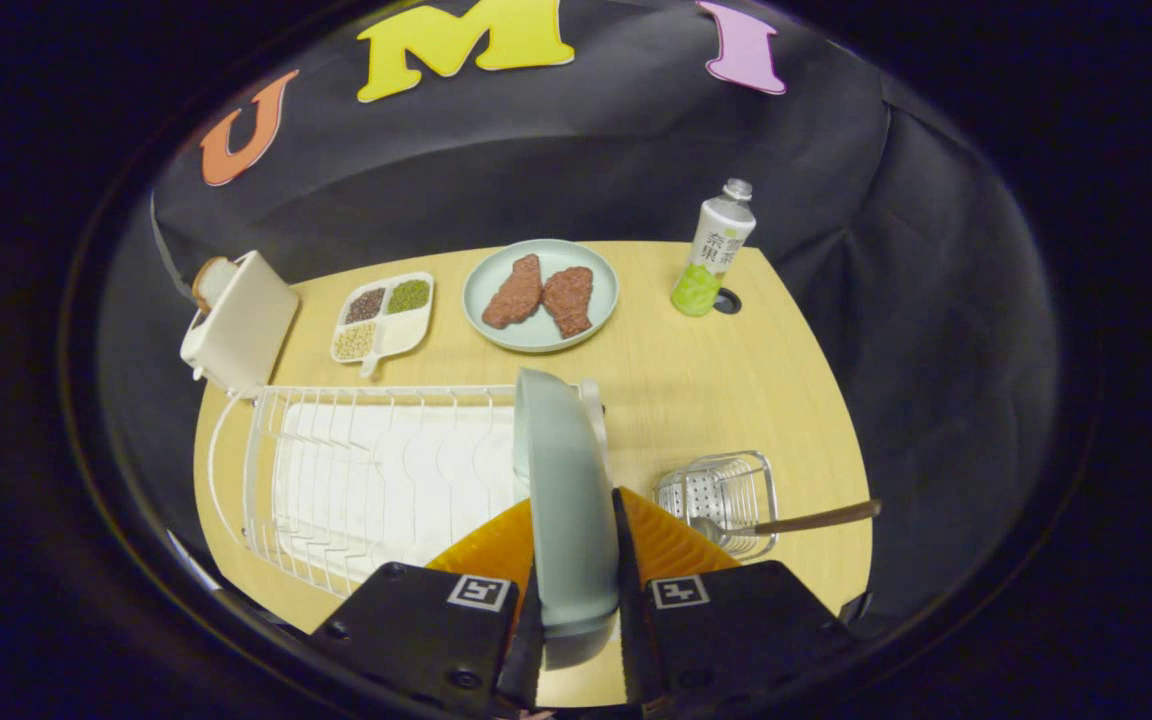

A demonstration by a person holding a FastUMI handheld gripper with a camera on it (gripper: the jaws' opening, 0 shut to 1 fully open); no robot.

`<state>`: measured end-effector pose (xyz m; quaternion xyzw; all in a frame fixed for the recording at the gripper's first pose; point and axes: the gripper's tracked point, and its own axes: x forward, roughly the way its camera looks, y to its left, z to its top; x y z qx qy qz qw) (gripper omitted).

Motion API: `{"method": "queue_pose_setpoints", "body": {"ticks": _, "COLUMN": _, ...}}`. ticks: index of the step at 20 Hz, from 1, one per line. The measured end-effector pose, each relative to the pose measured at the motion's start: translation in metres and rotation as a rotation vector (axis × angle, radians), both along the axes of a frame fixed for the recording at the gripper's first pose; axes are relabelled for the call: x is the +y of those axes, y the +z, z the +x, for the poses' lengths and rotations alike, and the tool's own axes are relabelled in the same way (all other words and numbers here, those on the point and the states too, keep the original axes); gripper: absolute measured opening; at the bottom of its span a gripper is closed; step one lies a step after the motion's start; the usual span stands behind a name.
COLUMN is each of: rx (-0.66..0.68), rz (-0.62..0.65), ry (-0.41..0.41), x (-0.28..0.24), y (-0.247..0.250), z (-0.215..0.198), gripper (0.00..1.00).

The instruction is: Take the plate from the dish rack, then take the spoon from the basket and place it into the plate.

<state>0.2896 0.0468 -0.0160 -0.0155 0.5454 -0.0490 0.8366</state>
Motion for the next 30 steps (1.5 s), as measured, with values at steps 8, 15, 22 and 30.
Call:
{"method": "queue_pose_setpoints", "body": {"ticks": 8, "rx": -0.109, "rz": -0.045, "ry": 0.024, "x": 0.02, "y": 0.049, "z": -0.003, "gripper": 0.32}}
{"method": "queue_pose_setpoints", "body": {"ticks": 15, "rx": -0.165, "rz": 0.194, "ry": 0.138, "x": 0.052, "y": 0.05, "z": -0.083, "gripper": 0.3}}
{"method": "queue_pose_setpoints", "body": {"ticks": 22, "rx": -0.114, "rz": 0.417, "ry": 0.12, "x": 0.059, "y": -0.013, "z": -0.18, "gripper": 0.3}}
{"method": "queue_pose_setpoints", "body": {"ticks": 30, "rx": -0.008, "rz": 0.608, "ry": 0.076, "x": 0.061, "y": -0.104, "z": -0.231, "gripper": 0.3}}
